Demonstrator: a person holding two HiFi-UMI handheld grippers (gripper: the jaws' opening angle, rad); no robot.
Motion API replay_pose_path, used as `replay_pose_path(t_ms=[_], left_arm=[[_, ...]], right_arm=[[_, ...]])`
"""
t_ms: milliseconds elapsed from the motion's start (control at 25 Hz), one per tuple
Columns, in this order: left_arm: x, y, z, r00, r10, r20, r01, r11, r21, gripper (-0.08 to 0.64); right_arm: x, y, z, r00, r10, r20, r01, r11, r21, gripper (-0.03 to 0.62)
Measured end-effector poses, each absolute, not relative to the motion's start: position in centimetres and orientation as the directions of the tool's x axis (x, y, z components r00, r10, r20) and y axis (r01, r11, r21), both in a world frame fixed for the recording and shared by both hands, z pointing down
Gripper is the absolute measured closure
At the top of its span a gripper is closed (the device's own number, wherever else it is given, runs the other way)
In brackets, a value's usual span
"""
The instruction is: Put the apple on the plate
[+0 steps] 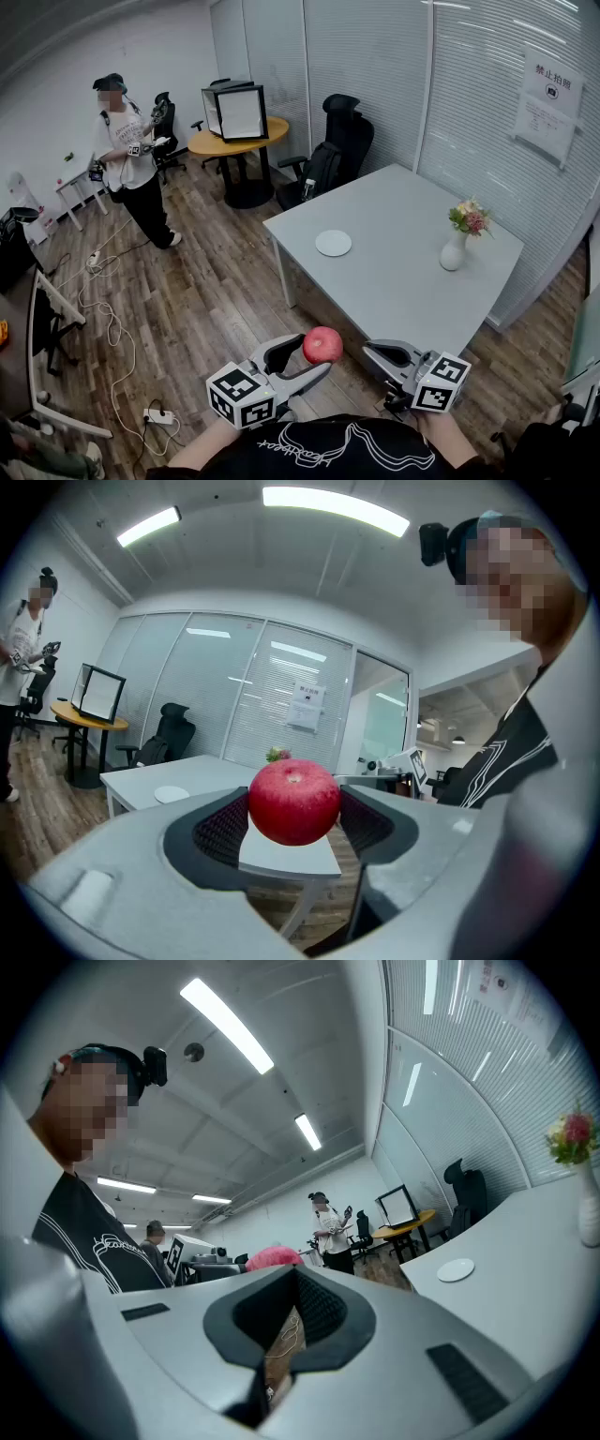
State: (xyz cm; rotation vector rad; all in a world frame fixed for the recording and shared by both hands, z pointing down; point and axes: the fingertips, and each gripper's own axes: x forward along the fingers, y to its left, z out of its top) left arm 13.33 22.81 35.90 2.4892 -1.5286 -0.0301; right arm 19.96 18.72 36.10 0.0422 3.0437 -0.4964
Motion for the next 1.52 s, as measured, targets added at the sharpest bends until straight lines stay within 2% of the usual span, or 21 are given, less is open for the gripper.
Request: replay_pose_path(t_ms=[480,840,1520], left_arm=[[13.0,22.4,35.2,0.462,-0.884,0.069,-0.877,-0.443,0.189,0.247],[10.4,19.8,36.6,0.479,-0.875,0.075,-0.863,-0.452,0.226,0.247],[-2.8,6.7,36.5,0.596,-0.797,0.093,-0.788,-0.559,0.259,0.247]], right_arm=[[19.7,18.3,35.6,-0.998,0.008,-0.063,0.027,0.955,-0.296,0.583],[16.7,16.0,37.1,-0.999,0.004,-0.035,0.015,0.947,-0.321,0.583],[4.6,3.9,37.9,-0.987,-0.161,-0.001,-0.149,0.911,-0.385,0.583]])
